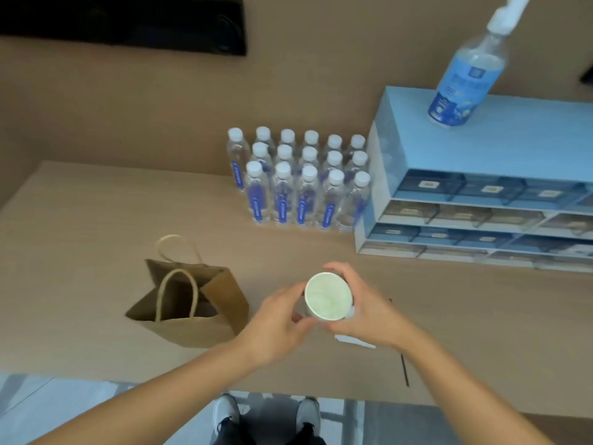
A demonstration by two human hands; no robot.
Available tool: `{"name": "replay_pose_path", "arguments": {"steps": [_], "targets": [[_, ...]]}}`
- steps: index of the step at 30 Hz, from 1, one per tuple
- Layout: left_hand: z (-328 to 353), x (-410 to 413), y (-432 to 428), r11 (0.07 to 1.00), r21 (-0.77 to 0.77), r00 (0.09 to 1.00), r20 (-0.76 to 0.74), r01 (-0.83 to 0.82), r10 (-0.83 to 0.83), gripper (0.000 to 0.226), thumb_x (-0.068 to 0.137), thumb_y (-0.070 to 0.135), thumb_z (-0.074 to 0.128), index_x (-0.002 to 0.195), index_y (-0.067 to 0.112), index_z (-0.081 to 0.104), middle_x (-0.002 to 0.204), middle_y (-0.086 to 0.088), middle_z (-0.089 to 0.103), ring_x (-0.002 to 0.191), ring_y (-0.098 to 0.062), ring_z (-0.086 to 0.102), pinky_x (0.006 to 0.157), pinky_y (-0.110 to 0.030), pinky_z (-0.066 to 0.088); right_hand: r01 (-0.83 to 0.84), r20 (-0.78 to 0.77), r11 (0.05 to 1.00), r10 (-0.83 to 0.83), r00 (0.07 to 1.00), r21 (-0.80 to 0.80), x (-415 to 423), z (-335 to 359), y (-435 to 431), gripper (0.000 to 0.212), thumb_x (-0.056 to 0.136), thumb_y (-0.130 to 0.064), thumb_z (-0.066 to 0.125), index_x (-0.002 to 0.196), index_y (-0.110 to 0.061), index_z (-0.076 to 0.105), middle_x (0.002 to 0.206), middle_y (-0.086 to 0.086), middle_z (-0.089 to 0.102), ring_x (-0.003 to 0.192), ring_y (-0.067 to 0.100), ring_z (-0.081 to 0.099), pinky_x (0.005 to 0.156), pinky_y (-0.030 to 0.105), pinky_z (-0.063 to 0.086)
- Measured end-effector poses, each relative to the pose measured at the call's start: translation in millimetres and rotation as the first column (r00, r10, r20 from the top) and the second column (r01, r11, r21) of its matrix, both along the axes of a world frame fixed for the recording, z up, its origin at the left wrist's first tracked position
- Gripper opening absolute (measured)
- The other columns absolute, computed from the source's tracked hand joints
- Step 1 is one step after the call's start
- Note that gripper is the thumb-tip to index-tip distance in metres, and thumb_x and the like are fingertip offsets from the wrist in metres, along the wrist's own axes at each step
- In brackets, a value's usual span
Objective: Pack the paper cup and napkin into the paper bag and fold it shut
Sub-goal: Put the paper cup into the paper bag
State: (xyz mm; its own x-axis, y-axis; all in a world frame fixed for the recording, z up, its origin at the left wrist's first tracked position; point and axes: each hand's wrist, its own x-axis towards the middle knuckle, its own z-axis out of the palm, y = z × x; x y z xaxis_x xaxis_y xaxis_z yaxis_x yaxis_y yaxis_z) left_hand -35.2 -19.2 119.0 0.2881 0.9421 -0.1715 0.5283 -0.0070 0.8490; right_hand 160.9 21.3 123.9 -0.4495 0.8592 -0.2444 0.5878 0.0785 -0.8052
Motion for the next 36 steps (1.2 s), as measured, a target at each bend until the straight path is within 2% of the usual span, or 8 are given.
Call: {"name": "replay_pose_path", "arguments": {"steps": [4, 7, 11, 16, 21, 27, 31, 36], "targets": [[81, -68, -31, 0.949, -0.06, 0.949, -0.049, 0.308, -0.311, 0.059, 0.087, 0.022, 0.066, 0.133, 0.048, 0.038, 0.076, 0.012, 0.074, 0.061, -0.003, 0.066, 0.06, -0.007, 0.048, -0.285, 0.183, 0.954, 0.265, 0.947, 0.092, -27, 79, -3, 0.064, 0.056, -0.03, 0.076, 0.11, -0.04, 0.044, 0.1, -0.016, 0.059, 0.089, 0.006, 0.059, 0.064, 0.019, 0.052], [124, -140, -41, 0.898, 0.141, 0.897, -0.223, 0.416, -0.381, 0.021, 0.09, 0.033, 0.065, 0.11, 0.037, 0.065, 0.087, 0.012, 0.075, 0.073, 0.006, 0.066, 0.067, -0.006, 0.049, -0.366, 0.246, 0.926, 0.334, 0.91, 0.096, -54, 116, 0, 0.064, 0.056, -0.029, 0.077, 0.108, -0.039, 0.04, 0.095, -0.015, 0.055, 0.084, 0.005, 0.056, 0.062, 0.017, 0.05], [127, -227, -33, 0.711, 0.444, 0.739, -0.655, 0.546, -0.159, 0.022, 0.081, 0.031, 0.074, 0.102, 0.031, 0.066, 0.096, 0.009, 0.072, 0.083, -0.004, 0.066, 0.068, -0.022, 0.058, -0.37, 0.263, 0.918, 0.326, 0.908, 0.143, -100, 135, 12, 0.062, 0.058, -0.035, 0.076, 0.108, -0.04, 0.04, 0.096, -0.015, 0.057, 0.084, 0.006, 0.058, 0.061, 0.02, 0.049], [75, -252, -14, 0.618, 0.102, 0.372, -0.869, 0.78, -0.326, 0.071, 0.085, 0.024, 0.069, 0.14, 0.036, 0.026, 0.154, -0.004, 0.03, 0.144, -0.025, 0.018, 0.087, -0.042, 0.057, -0.322, 0.278, 0.921, 0.257, 0.925, 0.22, -153, 129, 24, 0.064, 0.061, -0.036, 0.078, 0.109, -0.042, 0.036, 0.1, -0.015, 0.056, 0.091, 0.008, 0.057, 0.065, 0.024, 0.05], [61, -248, 6, 0.605, 0.051, 0.382, -0.816, 0.795, -0.434, 0.028, 0.098, 0.036, 0.049, 0.119, 0.019, 0.054, 0.123, -0.008, 0.053, 0.121, -0.024, 0.039, 0.081, -0.04, 0.054, -0.293, 0.267, 0.932, 0.233, 0.935, 0.215, -180, 125, 22, 0.066, 0.058, -0.046, 0.08, 0.109, -0.046, 0.037, 0.099, -0.015, 0.059, 0.089, 0.007, 0.06, 0.064, 0.025, 0.052], [51, -253, 13, 0.49, 0.296, 0.538, -0.691, 0.82, -0.483, 0.037, 0.095, 0.04, 0.054, 0.08, 0.009, 0.065, 0.084, -0.011, 0.061, 0.082, -0.027, 0.054, 0.061, -0.037, 0.052, -0.335, 0.312, 0.923, 0.268, 0.911, 0.186, -202, 127, 9, 0.062, 0.061, -0.043, 0.078, 0.11, -0.041, 0.04, 0.1, -0.013, 0.059, 0.09, 0.009, 0.059, 0.068, 0.028, 0.052], [50, -259, 18, 0.519, 0.339, 0.598, -0.635, 0.785, -0.489, 0.037, 0.092, 0.041, 0.058, 0.076, 0.008, 0.063, 0.08, -0.012, 0.06, 0.081, -0.029, 0.053, 0.059, -0.042, 0.054, -0.359, 0.366, 0.921, 0.284, 0.886, 0.153, -208, 135, 2, 0.06, 0.062, -0.036, 0.076, 0.11, -0.038, 0.041, 0.101, -0.008, 0.057, 0.091, 0.015, 0.056, 0.072, 0.038, 0.055], [48, -263, 19, 0.454, 0.414, 0.606, -0.646, 0.789, -0.464, 0.037, 0.09, 0.04, 0.063, 0.069, 0.01, 0.062, 0.072, -0.009, 0.059, 0.075, -0.027, 0.053, 0.054, -0.035, 0.051, -0.357, 0.399, 0.919, 0.268, 0.877, 0.167, -218, 142, -1, 0.06, 0.063, -0.036, 0.077, 0.11, -0.038, 0.04, 0.1, -0.008, 0.055, 0.09, 0.011, 0.053, 0.067, 0.026, 0.048]]}}
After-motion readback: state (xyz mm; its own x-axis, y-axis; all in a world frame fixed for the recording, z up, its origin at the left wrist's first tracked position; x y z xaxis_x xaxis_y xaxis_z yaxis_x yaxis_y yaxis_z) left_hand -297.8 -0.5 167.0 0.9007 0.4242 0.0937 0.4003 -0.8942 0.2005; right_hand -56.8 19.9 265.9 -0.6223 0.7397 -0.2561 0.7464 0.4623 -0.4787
